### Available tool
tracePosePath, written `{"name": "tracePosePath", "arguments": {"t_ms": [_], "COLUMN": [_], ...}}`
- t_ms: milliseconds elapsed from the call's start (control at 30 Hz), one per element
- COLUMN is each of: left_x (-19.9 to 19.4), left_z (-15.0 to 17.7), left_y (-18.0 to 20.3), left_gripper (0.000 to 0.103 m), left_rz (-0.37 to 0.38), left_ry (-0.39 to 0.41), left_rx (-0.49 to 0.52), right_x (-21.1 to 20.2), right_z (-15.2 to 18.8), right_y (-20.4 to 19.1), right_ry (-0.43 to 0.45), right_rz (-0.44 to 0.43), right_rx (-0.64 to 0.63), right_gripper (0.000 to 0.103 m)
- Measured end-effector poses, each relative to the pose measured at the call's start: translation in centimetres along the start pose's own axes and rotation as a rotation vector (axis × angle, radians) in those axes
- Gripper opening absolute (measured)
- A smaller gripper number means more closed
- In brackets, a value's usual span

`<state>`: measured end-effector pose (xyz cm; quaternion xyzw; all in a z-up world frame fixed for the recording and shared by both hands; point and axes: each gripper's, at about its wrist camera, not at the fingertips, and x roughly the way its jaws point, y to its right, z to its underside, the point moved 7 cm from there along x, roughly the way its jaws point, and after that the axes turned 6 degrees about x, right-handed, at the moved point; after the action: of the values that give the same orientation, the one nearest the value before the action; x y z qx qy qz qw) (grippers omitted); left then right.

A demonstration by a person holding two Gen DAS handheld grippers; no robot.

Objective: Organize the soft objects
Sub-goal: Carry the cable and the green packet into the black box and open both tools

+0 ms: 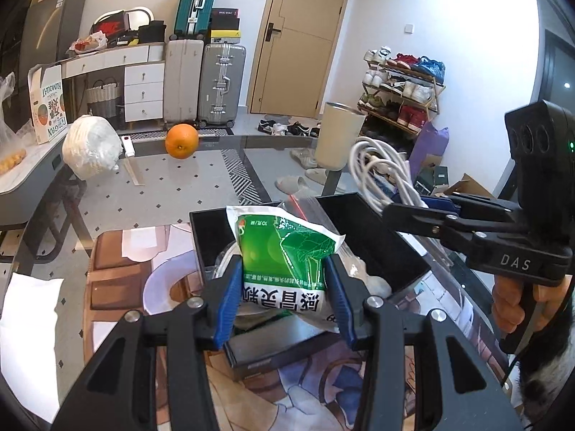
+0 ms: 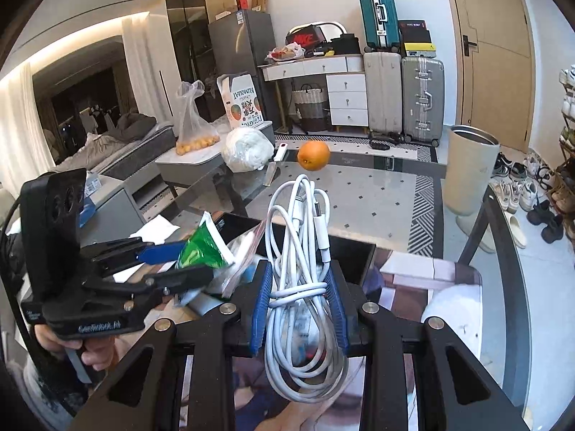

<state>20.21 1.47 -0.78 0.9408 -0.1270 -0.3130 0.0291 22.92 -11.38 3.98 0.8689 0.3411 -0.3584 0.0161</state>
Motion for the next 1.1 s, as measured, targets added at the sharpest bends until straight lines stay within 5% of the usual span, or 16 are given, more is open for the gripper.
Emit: {"name": "tracePosePath", "arguments": {"t_ms": [367,1100], "left_x": [1.2,0.9], "left_z": [-0.1,0.0], "left_y": [0.0,0.6], "left_gripper": [0.045,0.053], "left_rz": [-0.007,-0.001], "left_ry": [-0.014,-0.023], "left_rx": [0.021,0.056], "right_x": [4.3,6.2], "right_z": [0.0,1.1], "right_y": [0.0,-0.9], "right_ry": [-0.028,-0.103], "right_rz": [0.025,0.026], "right_rx": [-0.067,-0.199], "right_gripper": [0.030,0.031]}}
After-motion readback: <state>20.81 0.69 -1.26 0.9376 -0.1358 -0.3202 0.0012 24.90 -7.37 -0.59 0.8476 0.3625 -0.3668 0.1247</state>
